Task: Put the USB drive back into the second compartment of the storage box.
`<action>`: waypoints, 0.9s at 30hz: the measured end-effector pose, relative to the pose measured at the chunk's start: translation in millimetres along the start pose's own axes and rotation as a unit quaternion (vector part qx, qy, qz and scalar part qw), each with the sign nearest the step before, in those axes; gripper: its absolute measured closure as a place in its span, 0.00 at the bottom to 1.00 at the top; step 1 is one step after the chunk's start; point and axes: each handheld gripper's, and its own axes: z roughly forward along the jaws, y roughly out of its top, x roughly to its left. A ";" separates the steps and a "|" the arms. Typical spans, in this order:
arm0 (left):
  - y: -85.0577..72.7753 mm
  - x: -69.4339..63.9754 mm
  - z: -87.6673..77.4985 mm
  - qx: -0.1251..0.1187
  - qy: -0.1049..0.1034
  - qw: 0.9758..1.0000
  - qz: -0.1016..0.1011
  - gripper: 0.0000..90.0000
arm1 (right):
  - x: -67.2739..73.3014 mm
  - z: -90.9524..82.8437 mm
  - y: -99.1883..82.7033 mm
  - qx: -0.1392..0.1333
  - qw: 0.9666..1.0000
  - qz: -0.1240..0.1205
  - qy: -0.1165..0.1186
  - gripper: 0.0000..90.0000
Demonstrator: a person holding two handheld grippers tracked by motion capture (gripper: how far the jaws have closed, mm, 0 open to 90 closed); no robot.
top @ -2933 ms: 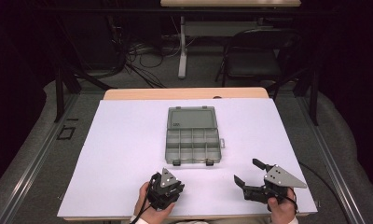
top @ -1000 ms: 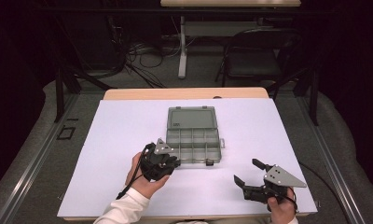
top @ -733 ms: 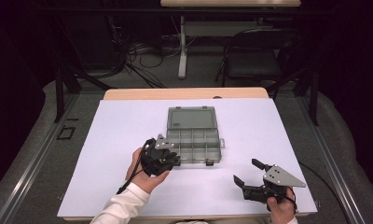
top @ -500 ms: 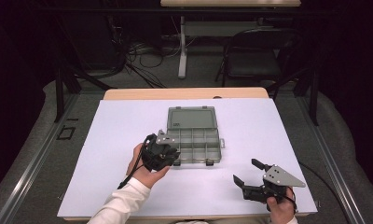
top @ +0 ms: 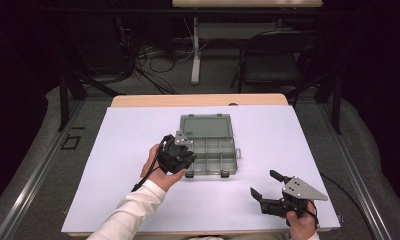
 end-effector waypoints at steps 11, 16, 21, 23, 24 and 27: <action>12.1 12.4 18.0 0.007 0.003 1.000 0.002 0.88 | -0.7 -1.8 -0.3 0.000 1.000 -0.001 -0.004 0.13; 14.8 18.0 23.8 0.009 0.003 1.000 -0.001 0.88 | -0.2 -1.3 -0.4 -0.001 1.000 -0.001 -0.003 0.13; 19.2 24.9 31.2 0.012 0.002 1.000 0.001 0.88 | -0.9 -1.8 -0.3 0.000 1.000 0.000 -0.005 0.13; 20.5 27.5 33.8 0.012 0.000 1.000 0.000 0.88 | -0.7 -1.7 -0.2 0.000 1.000 -0.002 -0.005 0.13; 20.5 27.5 33.8 0.012 0.000 1.000 0.000 0.88 | -0.7 -1.7 -0.2 0.000 1.000 -0.002 -0.005 0.13; 23.2 31.4 39.4 0.015 0.003 1.000 0.002 0.88 | -0.7 -1.5 -0.2 0.001 1.000 -0.002 -0.004 0.13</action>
